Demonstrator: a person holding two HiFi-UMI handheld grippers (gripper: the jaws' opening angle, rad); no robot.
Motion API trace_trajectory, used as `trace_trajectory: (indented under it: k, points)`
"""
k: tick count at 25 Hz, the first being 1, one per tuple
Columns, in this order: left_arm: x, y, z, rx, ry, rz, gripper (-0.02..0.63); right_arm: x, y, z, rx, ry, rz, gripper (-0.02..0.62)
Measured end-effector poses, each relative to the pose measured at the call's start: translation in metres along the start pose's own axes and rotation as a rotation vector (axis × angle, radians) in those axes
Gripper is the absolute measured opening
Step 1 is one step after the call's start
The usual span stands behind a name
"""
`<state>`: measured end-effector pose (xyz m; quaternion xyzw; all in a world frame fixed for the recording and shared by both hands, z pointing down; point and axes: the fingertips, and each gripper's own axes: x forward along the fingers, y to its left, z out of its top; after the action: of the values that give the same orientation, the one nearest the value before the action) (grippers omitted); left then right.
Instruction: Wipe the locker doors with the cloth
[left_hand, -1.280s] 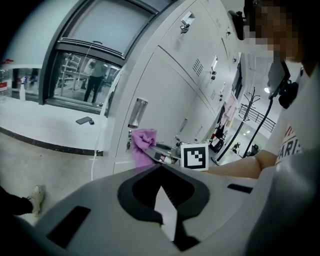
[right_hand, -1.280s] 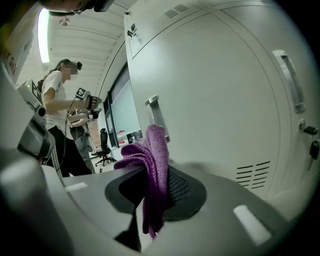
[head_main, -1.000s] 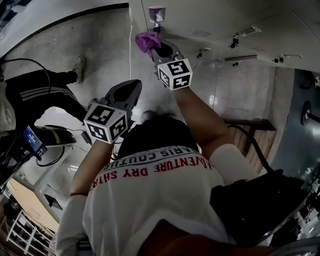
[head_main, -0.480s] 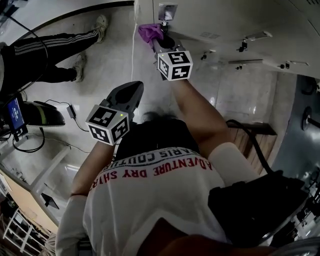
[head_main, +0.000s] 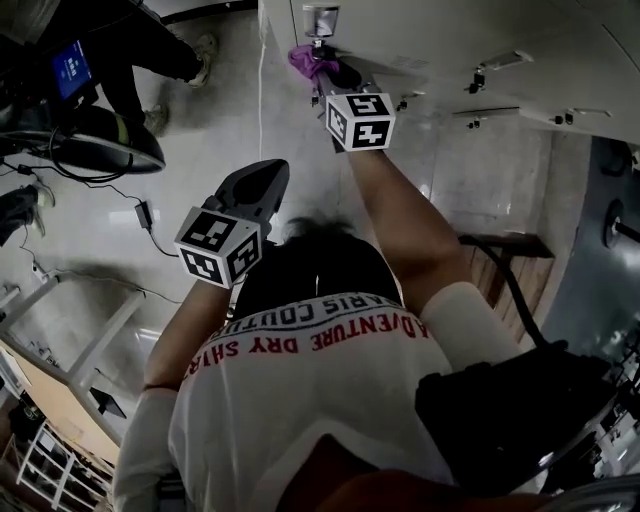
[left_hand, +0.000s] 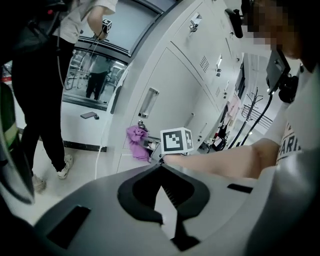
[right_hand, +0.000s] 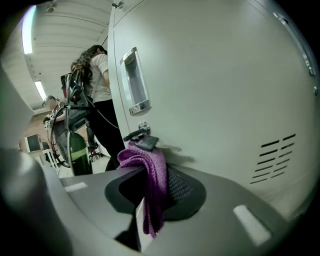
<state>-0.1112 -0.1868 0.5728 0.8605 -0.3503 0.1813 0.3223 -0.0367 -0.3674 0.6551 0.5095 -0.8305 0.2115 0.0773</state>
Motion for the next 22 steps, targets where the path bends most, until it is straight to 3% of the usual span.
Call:
trace_trajectory:
  k: [9,13,22]
  points:
    - [0.016,-0.024,0.011,0.005,0.013,-0.041,0.002,-0.046,-0.070,0.006,-0.052,0.005,-0.077,0.062]
    - [0.022,-0.033,0.008,0.049,0.029,-0.047,0.002,-0.069,-0.102,0.007,-0.029,-0.021,-0.122,0.063]
    - [0.024,-0.053,0.007,0.093,0.029,-0.087,0.002,-0.127,-0.185,0.008,-0.002,-0.047,-0.301,0.063]
